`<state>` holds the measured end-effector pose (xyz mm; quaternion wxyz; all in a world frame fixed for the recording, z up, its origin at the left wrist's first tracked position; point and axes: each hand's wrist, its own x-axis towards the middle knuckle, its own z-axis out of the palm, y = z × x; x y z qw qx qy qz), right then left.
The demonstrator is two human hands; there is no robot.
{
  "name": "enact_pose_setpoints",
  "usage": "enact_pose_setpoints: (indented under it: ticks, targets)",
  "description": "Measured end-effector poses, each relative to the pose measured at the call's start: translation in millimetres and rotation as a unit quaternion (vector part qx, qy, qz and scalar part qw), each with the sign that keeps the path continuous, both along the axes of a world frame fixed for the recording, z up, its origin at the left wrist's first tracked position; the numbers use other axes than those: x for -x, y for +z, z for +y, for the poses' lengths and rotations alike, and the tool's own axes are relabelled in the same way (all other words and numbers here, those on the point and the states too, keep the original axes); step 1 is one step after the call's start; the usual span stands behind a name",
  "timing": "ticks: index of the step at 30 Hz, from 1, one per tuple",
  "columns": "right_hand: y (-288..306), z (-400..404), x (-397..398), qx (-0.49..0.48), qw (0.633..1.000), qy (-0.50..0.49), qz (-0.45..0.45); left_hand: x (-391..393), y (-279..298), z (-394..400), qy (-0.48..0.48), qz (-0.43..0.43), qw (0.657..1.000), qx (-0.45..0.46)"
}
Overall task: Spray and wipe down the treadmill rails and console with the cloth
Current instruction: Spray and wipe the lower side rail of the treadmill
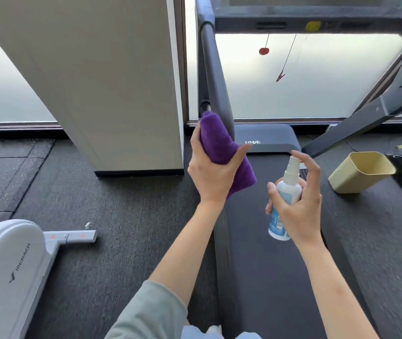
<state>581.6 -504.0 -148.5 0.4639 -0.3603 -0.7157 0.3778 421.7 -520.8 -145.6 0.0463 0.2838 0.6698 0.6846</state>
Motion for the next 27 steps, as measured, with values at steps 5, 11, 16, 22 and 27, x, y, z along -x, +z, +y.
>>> enact_pose_setpoints:
  ticks: [5, 11, 16, 22, 27]
  targets:
    - [-10.4, -1.5, 0.1, 0.01, 1.0, 0.004, -0.014, 24.8, -43.6, -12.2, -0.217, -0.199, 0.955, -0.031]
    - [-26.9, 0.5, -5.7, 0.036, 0.999, -0.014, -0.029, 1.2, -73.0, -21.1, -0.116, -0.355, 0.927, -0.029]
    - [-35.8, 3.8, -1.5, 0.053, 0.998, -0.015, -0.04, 19.3, -73.2, -1.0, -0.173, -0.541, 0.823, -0.008]
    - [-38.2, 13.5, 12.3, 0.051, 0.998, -0.01, -0.047, 60.2, -75.0, 24.6, -0.227, -0.516, 0.82, 0.1]
    - [-36.7, 20.5, 16.0, 0.042, 0.998, -0.018, -0.047, 76.1, -66.7, 46.9, -0.201, -0.405, 0.882, 0.135]
